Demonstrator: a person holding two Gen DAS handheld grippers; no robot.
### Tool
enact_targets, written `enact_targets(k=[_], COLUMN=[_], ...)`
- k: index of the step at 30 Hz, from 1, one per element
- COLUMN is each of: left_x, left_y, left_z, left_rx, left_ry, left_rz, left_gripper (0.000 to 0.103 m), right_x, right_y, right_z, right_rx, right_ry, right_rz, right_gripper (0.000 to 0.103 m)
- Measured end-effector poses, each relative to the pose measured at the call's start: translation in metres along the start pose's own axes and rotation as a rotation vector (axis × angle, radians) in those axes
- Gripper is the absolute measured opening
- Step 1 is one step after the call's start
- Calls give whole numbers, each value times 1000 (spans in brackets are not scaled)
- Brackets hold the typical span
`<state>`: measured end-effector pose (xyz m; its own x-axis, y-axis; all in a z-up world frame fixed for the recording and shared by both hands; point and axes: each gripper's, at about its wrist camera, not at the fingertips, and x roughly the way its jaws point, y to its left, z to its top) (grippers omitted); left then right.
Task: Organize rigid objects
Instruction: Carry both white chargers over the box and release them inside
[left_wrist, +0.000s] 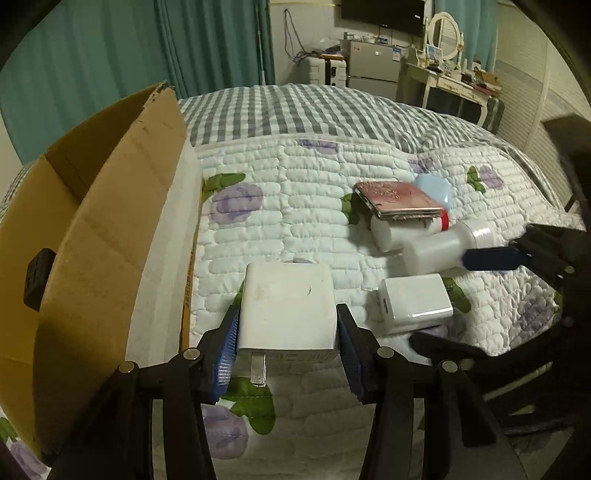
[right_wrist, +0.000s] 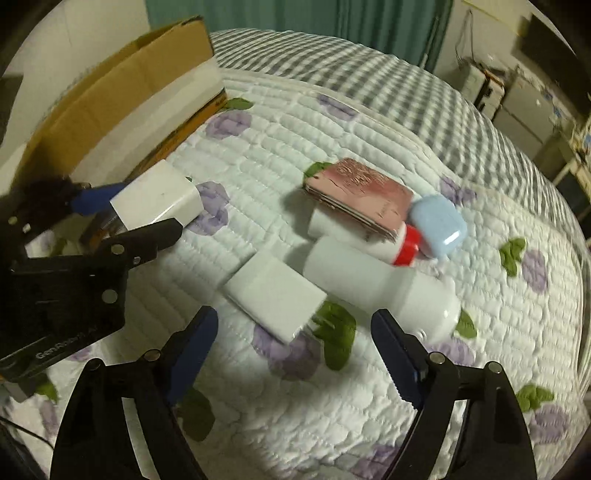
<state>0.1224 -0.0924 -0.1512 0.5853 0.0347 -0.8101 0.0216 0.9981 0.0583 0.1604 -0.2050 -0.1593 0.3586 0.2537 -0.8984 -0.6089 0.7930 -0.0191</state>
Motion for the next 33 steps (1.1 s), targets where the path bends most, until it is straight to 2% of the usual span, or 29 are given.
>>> enact_targets(k=[7, 8, 9, 10, 14, 19, 27, 33], left_x=[0, 1, 1, 0, -2, -10, -36, -70], left_y=[1, 0, 0, 0, 0, -4, -7, -2], left_z=[1, 1, 0, 0, -1, -4, -2, 5], left_rx=[1, 4, 4, -1, -3, -1, -6, -5], left_ry=[13, 16, 18, 20, 27, 25, 0, -64], left_rz=[-22, -22, -23, -26, -31, -54, -106, -145], left_gripper=[50, 50, 50, 50, 50, 50, 50, 50], right_x=[20, 22, 24, 28, 26, 9, -30, -64], right_y=[19, 20, 21, 20, 18, 9, -1, -16], right_z=[12, 13, 13, 14, 10, -2, -15, -9], right_rx=[-62, -60, -55, -47, -27, 11, 68, 151], right_ry=[8, 8, 8, 17, 7, -6, -73, -123], right_rz=[-10, -15, -14, -27, -27, -46, -137, -195], right_gripper=[84, 82, 70, 65, 65, 65, 65, 65])
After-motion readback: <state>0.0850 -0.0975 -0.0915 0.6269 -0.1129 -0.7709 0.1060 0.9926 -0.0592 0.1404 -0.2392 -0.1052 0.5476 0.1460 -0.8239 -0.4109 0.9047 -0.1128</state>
